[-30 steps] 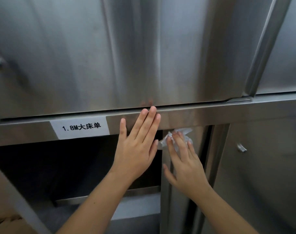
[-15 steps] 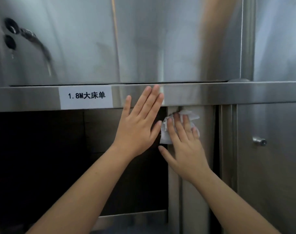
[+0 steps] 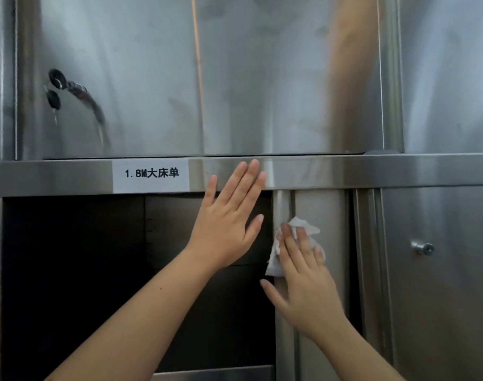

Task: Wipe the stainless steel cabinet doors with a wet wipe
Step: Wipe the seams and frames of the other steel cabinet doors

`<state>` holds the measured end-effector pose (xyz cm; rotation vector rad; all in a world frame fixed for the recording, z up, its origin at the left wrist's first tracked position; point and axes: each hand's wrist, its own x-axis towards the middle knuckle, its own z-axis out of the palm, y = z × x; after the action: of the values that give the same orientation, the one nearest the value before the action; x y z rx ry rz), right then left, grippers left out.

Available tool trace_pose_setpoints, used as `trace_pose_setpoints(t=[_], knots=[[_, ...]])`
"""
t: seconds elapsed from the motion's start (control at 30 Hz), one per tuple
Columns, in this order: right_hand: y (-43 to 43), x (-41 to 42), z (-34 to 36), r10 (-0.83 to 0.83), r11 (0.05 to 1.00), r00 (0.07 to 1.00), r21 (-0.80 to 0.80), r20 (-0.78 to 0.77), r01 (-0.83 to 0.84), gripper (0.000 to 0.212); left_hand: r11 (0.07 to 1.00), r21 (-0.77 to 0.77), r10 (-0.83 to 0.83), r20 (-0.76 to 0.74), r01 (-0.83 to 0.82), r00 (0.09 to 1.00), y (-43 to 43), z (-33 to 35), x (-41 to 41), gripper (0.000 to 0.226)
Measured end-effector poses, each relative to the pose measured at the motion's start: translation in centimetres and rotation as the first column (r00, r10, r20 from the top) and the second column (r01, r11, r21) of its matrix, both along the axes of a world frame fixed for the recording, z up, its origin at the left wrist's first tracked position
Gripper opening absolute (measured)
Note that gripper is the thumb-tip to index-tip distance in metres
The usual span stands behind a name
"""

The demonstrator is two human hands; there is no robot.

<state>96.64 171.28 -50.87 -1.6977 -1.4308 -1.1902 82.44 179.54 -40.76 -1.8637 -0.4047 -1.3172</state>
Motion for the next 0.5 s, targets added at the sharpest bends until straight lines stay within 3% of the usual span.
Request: trace_pose_setpoints(t=[0.17,0.27,0.5], knots=[[0.3,-0.2,3.8,0.062,0.996,0.997,0.061,-0.037,-0.06,0.078,1.0,-0.015,0.003,-0.013,-0.004,1.0,-0.2,0.0,-0.2,0.064],[0.5,-0.4,5.5,0.007,0.998,1.0,0.058,-0.027,-0.005,0.082,1.0,-0.004,0.01,-0.017,-0.01,1.0,-0.2,0.0,-0.2,0.064],[0.1,-0.7,2.1,0.008,0.999,1.0,0.038,0.02,-0.009,0.077,1.0,0.001,0.005,-0.016,-0.005,1.0,0.0,0.0,-0.1,0.064]])
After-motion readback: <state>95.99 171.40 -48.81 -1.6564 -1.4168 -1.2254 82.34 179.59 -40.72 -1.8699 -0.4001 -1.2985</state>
